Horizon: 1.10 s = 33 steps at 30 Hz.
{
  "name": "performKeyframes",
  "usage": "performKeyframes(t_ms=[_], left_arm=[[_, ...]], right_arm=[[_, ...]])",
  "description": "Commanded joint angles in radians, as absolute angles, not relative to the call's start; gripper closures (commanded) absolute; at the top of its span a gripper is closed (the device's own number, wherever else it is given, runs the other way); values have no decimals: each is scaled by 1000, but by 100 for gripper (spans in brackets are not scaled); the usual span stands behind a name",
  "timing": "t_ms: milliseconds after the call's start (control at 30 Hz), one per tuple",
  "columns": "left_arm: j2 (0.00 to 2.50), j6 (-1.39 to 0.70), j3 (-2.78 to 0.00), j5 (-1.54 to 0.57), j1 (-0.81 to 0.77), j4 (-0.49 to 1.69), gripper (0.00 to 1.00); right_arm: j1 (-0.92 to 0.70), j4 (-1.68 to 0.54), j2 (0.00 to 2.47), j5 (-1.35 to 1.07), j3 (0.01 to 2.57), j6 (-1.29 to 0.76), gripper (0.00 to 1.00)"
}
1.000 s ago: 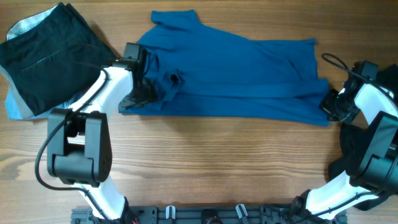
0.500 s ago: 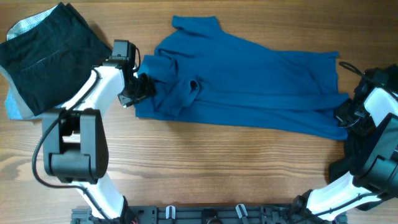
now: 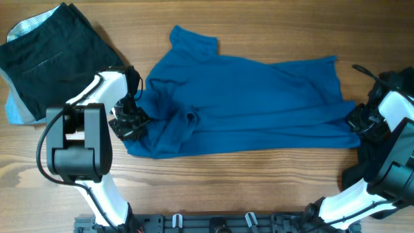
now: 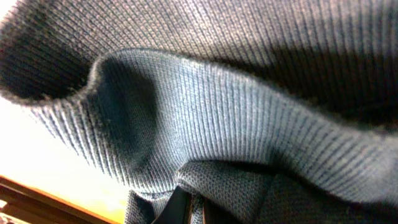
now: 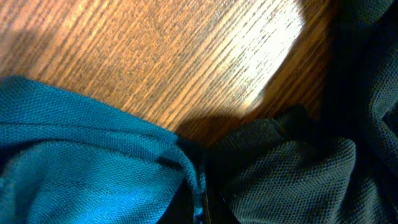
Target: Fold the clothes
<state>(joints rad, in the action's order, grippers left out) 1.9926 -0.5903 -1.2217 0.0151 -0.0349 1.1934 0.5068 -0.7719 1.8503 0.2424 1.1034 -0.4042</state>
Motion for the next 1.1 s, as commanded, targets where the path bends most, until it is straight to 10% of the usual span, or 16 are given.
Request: performKeyframes(t_ms=[0,67,133,200,333,633,900,1067], left_arm=[[1977,-644,-1210,45,-22,1202,96],[1897,-636,-1214,46,-22,1196,88],[1809,-632,-1235,46,-22,1173,35],[1725,-507,-1257,-15,-22,1100,28],[1660,-287,-1258,-213,-22,779,11],[1901,-287,-1266,-299,-113,68,9],[2214,-283,-1428,-287,-162,-130,9],[2288,-284,-1427,-269,-194,-184,39]], right_arm=[[511,-781,1858,255,1100,-418,96],[511,-838,1854,230,1158,-419,94],[511,-897,1818,203,1229,-416,77],[511,-929,1766,158,1291,-413,35],[511,-921,1667,-53,1338,-273,30],[487,-1026,1645,-272,1334,-182,27],[400,-1066,1645,-271,1334,-185,27],[351,-1051,1645,-271,1334,-189,27]])
